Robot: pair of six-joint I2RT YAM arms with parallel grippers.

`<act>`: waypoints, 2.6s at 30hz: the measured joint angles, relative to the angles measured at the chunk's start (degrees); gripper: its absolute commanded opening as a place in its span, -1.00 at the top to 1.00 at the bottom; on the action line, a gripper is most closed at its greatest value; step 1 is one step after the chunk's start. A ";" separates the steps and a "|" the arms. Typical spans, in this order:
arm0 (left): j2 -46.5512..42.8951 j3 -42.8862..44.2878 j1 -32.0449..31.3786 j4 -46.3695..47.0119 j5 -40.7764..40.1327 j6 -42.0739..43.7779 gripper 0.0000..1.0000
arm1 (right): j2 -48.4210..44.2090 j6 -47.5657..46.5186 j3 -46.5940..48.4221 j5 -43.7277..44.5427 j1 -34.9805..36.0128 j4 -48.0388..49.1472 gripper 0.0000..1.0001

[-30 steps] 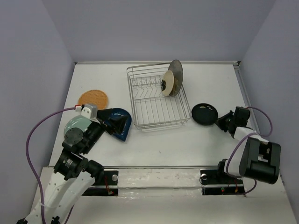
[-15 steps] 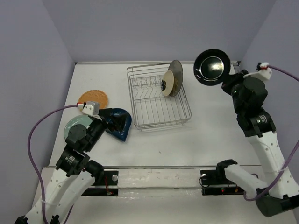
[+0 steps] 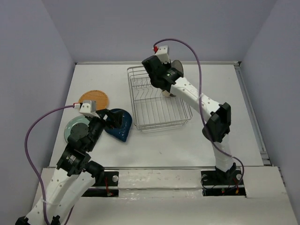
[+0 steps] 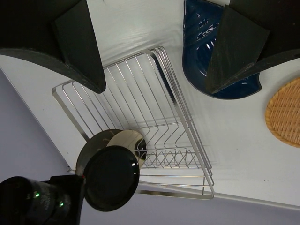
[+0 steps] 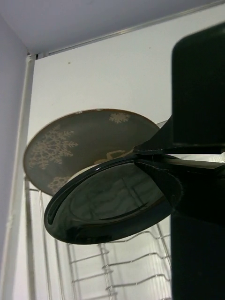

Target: Load the plates into the dish rack

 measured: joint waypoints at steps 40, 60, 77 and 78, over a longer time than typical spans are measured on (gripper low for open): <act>0.55 0.44 0.02 -0.04 0.37 -0.37 -0.98 | 17.49 -5.46 8.83 0.63 -0.90 -2.60 -0.17; 0.81 0.44 1.88 -0.02 -2.38 -0.87 -0.98 | -35.76 30.29 -68.39 -16.65 28.06 49.96 0.21; 0.09 0.44 2.62 0.00 -4.20 -1.07 -0.98 | -8.55 52.59 -78.66 -10.40 42.56 86.93 -0.20; -0.07 0.44 2.62 0.02 -4.17 -1.07 -0.98 | -7.30 52.43 -78.16 -10.47 42.10 88.17 -0.20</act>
